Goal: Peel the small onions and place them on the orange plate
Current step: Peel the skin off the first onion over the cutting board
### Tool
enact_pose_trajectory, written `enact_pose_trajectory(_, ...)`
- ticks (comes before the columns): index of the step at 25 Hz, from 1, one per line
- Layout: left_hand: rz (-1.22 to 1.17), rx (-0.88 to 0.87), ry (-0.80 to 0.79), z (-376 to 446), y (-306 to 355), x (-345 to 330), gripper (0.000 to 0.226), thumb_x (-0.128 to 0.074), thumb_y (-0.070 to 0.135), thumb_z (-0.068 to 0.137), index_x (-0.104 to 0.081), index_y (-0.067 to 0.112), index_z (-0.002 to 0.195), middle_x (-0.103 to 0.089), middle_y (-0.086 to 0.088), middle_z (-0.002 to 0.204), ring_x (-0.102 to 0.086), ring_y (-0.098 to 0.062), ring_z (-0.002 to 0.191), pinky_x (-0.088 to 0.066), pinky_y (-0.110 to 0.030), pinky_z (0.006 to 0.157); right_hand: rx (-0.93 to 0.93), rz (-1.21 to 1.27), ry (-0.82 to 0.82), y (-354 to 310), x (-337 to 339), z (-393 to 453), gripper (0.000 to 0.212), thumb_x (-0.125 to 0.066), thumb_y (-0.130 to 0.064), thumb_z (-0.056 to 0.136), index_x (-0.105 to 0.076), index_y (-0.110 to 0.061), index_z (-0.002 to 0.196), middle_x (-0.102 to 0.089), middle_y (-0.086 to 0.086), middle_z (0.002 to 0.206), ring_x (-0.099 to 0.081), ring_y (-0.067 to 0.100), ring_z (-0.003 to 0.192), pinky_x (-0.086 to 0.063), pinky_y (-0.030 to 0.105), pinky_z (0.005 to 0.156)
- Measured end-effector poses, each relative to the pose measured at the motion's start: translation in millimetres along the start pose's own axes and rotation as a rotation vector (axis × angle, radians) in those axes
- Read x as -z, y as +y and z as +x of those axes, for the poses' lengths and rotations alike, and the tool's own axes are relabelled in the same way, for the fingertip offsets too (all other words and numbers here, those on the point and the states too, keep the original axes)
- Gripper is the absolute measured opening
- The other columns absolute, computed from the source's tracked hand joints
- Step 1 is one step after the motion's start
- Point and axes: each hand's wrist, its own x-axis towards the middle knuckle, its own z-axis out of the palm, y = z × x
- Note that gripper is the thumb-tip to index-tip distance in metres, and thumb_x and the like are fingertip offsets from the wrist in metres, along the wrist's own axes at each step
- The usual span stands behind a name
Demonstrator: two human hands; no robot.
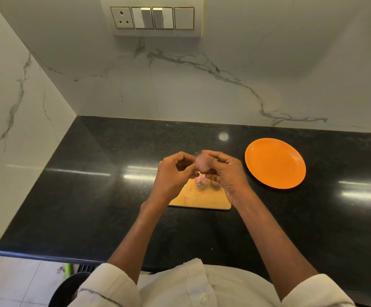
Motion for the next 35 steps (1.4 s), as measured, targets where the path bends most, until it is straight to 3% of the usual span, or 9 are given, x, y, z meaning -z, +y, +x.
enact_pose_trajectory(7,0.176,0.041,0.148,-9,7,-16,0.019,-0.082,0.026,0.093,-0.067,0.015,0.095,-0.071,-0.001,0.081,-0.068,-0.016,0.072,-0.057,-0.033,0.064,0.015,0.006,-0.049,5,3,-8,0.028,-0.081,-0.020,0.089,-0.081,-0.016,0.116,-0.080,0.006,0.110,-0.077,0.023,0.103,-0.065,0.033,0.081)
enact_pose_trajectory(17,0.244,0.083,0.331,-21,11,-37,0.017,-0.082,0.027,0.093,-0.071,0.015,0.097,-0.071,0.006,0.082,-0.069,-0.010,0.075,-0.058,-0.025,0.068,-0.030,0.027,-0.098,11,10,-8,0.027,-0.080,-0.016,0.090,-0.080,-0.017,0.117,-0.079,0.006,0.112,-0.077,0.023,0.105,-0.064,0.036,0.087)
enact_pose_trajectory(21,0.227,0.118,0.402,-16,10,-43,0.012,-0.083,0.022,0.089,-0.073,0.017,0.089,-0.073,0.006,0.076,-0.072,-0.012,0.071,-0.063,-0.034,0.067,-0.056,0.063,-0.111,11,12,-4,0.031,-0.081,-0.018,0.086,-0.080,-0.016,0.117,-0.079,0.010,0.114,-0.077,0.027,0.106,-0.064,0.040,0.090)
enact_pose_trajectory(25,0.006,0.162,0.295,-7,2,-27,0.005,-0.077,0.013,0.097,-0.077,0.014,0.103,-0.078,-0.003,0.091,-0.078,-0.021,0.085,-0.067,-0.033,0.074,-0.078,0.118,-0.109,10,13,2,0.036,-0.080,-0.022,0.082,-0.079,-0.016,0.118,-0.078,0.008,0.118,-0.076,0.028,0.111,-0.064,0.044,0.093)
enact_pose_trajectory(28,-0.245,0.193,0.185,-9,2,-19,0.018,-0.075,0.013,0.099,-0.076,0.010,0.117,-0.081,-0.006,0.104,-0.079,-0.023,0.097,-0.066,-0.031,0.082,-0.094,0.141,-0.099,6,13,8,0.031,-0.078,-0.019,0.088,-0.078,-0.016,0.120,-0.078,0.008,0.119,-0.077,0.026,0.109,-0.064,0.039,0.087)
enact_pose_trajectory(35,-0.245,0.159,0.179,1,-7,-13,0.013,-0.080,0.010,0.094,-0.082,0.005,0.107,-0.082,-0.009,0.093,-0.077,-0.018,0.085,-0.062,-0.029,0.076,-0.133,0.136,-0.087,7,5,13,0.027,-0.069,-0.008,0.098,-0.074,-0.010,0.124,-0.079,0.010,0.116,-0.077,0.027,0.108,-0.064,0.039,0.088)
